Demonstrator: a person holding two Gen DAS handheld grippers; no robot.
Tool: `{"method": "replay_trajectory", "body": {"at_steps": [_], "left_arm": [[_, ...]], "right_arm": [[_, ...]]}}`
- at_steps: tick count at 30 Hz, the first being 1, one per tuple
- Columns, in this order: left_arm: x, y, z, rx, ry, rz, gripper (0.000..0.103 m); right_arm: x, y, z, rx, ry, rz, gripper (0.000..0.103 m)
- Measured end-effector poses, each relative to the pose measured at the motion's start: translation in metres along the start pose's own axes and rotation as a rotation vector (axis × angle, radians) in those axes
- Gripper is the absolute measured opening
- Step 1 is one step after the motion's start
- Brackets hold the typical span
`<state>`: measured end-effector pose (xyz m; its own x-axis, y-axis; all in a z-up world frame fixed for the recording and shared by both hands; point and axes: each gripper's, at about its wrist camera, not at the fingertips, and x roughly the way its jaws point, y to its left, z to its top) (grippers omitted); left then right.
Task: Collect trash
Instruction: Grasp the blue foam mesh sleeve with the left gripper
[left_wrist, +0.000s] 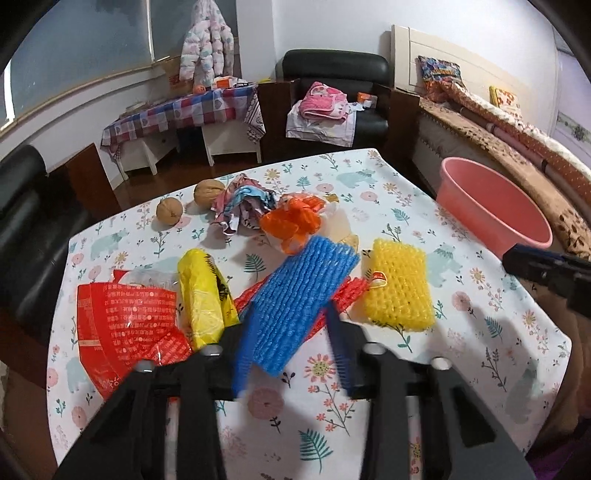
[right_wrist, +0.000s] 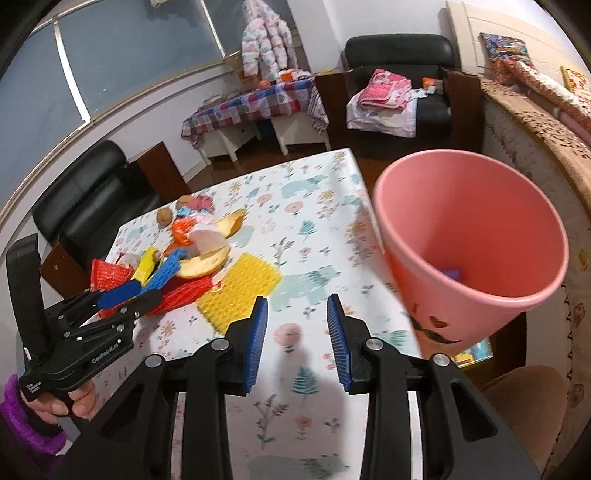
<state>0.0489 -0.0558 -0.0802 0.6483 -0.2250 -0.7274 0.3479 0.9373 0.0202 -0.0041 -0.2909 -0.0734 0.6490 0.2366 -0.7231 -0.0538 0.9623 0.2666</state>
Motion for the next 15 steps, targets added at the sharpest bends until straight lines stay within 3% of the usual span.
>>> {"method": "replay_trajectory", "body": {"at_steps": [4, 8, 15], "left_arm": [[-0.005, 0.009, -0.001, -0.021, -0.016, -0.015, 0.008], [-0.018, 0.018, 0.0, -0.072, -0.036, -0.06, 0.007], [-0.044, 0.03, 0.004, -0.134, -0.101, -0.116, 0.007]], "right_arm": [[0.016, 0.018, 0.001, -0.039, 0.036, 0.022, 0.034], [0.032, 0.031, 0.001, -0.071, 0.075, 0.026, 0.034], [0.064, 0.033, 0.005, -0.009, 0.142, 0.02, 0.034]]}}
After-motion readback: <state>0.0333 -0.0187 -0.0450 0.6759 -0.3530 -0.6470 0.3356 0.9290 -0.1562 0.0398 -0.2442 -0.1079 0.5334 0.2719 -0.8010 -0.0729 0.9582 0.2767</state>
